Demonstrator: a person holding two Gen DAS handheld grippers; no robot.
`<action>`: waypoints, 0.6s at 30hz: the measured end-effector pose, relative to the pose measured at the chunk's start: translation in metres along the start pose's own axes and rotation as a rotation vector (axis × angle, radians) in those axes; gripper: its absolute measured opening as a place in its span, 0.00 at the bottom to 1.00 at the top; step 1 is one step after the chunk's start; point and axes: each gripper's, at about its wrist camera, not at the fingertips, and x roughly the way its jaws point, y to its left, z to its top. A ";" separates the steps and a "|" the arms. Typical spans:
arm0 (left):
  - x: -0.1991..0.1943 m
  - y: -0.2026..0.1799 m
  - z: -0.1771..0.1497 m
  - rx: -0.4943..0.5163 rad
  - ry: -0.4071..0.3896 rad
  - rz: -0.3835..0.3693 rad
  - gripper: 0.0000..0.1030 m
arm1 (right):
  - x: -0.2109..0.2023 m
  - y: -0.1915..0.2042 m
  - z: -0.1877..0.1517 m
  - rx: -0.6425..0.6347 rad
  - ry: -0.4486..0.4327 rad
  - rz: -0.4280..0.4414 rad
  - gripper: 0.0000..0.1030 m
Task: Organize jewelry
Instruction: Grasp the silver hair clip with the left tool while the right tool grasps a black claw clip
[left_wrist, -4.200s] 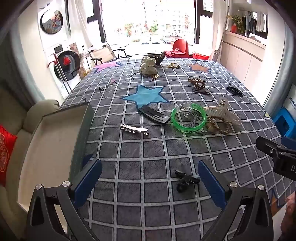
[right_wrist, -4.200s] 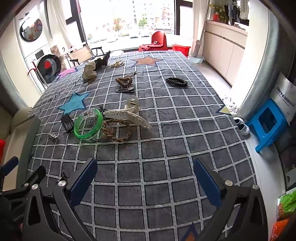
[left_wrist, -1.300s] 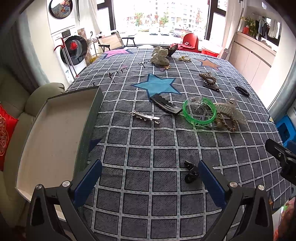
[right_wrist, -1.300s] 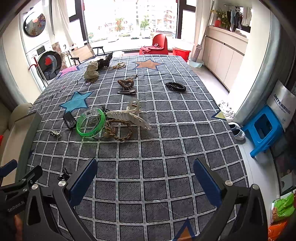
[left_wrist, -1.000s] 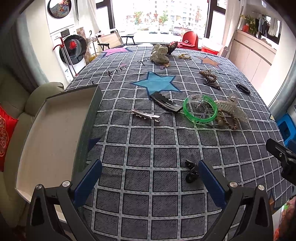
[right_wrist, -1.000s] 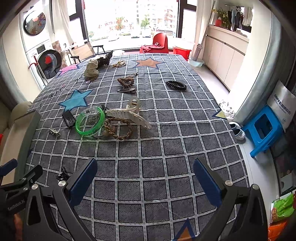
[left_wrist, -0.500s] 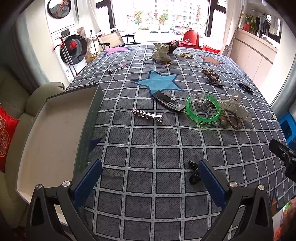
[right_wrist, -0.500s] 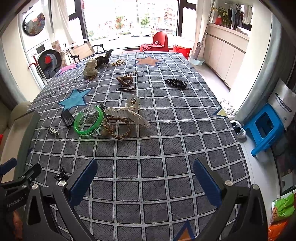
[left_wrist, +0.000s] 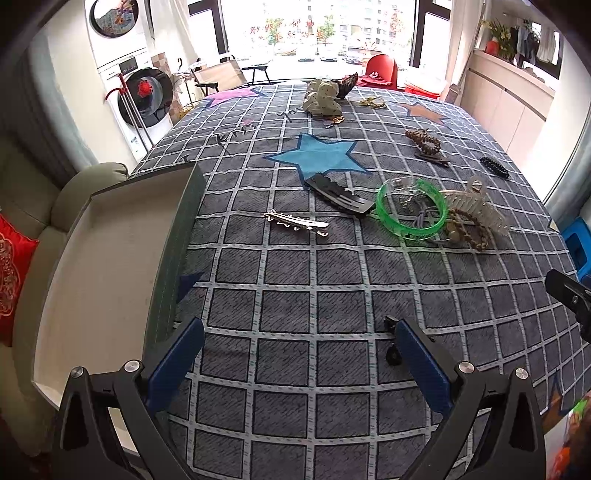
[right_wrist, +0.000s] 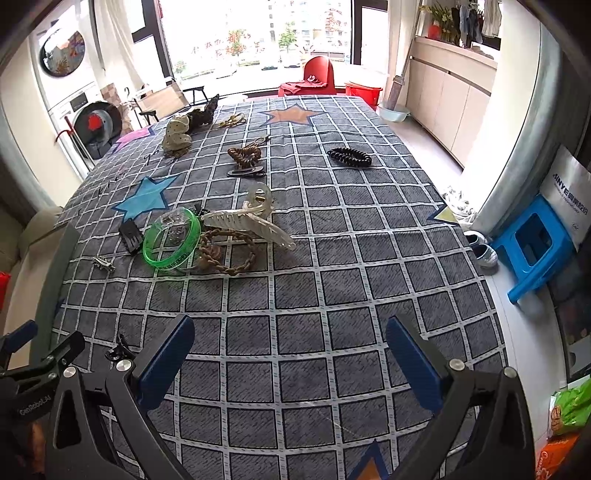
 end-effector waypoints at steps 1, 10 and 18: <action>0.002 0.002 0.000 -0.007 0.002 0.002 1.00 | 0.001 -0.001 0.000 0.001 0.001 0.002 1.00; 0.020 0.028 0.007 -0.074 0.038 -0.076 1.00 | 0.015 -0.007 0.001 0.004 0.043 0.029 1.00; 0.038 0.033 0.025 -0.079 0.030 -0.125 1.00 | 0.026 0.029 -0.011 -0.114 0.084 0.133 1.00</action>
